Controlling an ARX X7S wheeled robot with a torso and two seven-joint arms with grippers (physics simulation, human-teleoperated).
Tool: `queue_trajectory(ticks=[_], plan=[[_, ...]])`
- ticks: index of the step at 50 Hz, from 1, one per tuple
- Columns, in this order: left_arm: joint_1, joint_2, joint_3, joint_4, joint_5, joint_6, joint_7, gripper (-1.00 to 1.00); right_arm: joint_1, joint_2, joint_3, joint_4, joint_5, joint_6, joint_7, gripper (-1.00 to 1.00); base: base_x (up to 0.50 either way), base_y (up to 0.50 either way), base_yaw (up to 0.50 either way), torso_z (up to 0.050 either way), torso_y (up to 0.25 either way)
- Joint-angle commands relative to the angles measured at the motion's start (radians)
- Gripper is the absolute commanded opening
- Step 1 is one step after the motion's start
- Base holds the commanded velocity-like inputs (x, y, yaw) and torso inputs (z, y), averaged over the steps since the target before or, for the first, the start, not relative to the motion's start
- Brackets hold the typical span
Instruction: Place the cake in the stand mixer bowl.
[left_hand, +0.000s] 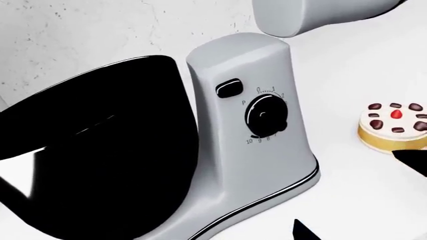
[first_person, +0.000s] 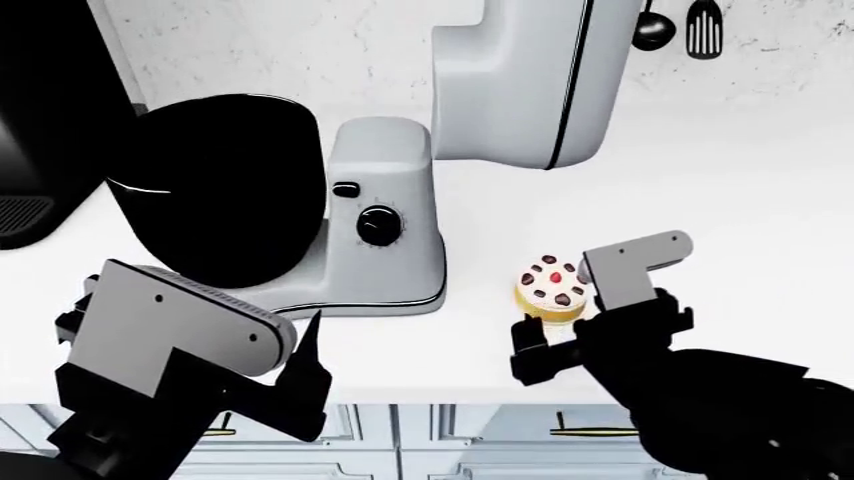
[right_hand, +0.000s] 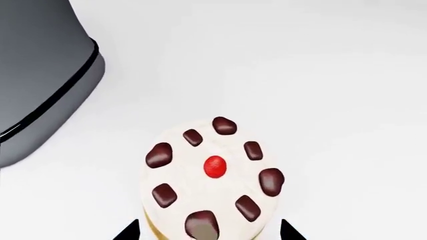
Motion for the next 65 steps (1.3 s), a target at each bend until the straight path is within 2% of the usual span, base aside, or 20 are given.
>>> queue_trajectory(ticks=[1,26,27,38,48,56,60,61,65], plan=[[-0.005,-0.002,0.011,0.000,0.004,0.006,0.003,1.00,-0.007,0.006,-0.030,0.026,-0.014,-0.024,-0.019,1.00,0.00,0.00,0.00,0.000,0.000],[-0.003,-0.014,0.022,0.006,0.014,0.018,0.014,1.00,-0.018,0.006,-0.067,0.076,-0.057,-0.091,-0.039,1.00,0.00,0.00,0.00,0.000,0.000],[-0.004,-0.015,0.023,0.006,0.013,0.019,0.014,1.00,-0.019,0.011,-0.076,0.068,-0.068,-0.095,-0.035,-1.00,0.00,0.00,0.00,0.000,0.000],[-0.004,-0.021,0.026,0.010,0.014,0.027,0.017,1.00,-0.028,0.042,-0.034,-0.073,-0.037,-0.082,0.022,-1.00,0.00,0.00,0.00,0.000,0.000],[-0.026,-0.036,0.044,0.015,-0.019,0.045,-0.011,1.00,-0.029,0.089,0.146,-0.369,0.258,0.076,0.181,-1.00,0.00,0.00,0.00,0.000,0.000],[-0.045,-0.049,0.056,0.019,-0.043,0.059,-0.030,1.00,-0.047,0.155,0.151,-0.515,0.320,0.063,0.133,-1.00,0.00,0.00,0.00,0.000,0.000],[-0.049,-0.053,0.058,0.021,-0.049,0.065,-0.035,1.00,-0.105,0.233,0.145,-0.666,0.269,-0.041,0.009,-1.00,0.00,0.00,0.00,0.000,0.000],[-0.054,-0.054,0.063,0.022,-0.054,0.067,-0.040,1.00,-0.081,0.319,0.045,-0.668,0.273,-0.154,0.038,-1.00,0.00,0.00,0.00,0.000,0.000],[-0.068,-0.062,0.073,0.023,-0.073,0.077,-0.056,1.00,0.039,0.527,-0.185,-0.668,0.335,-0.454,0.159,-1.00,0.00,0.00,0.00,0.000,0.000]])
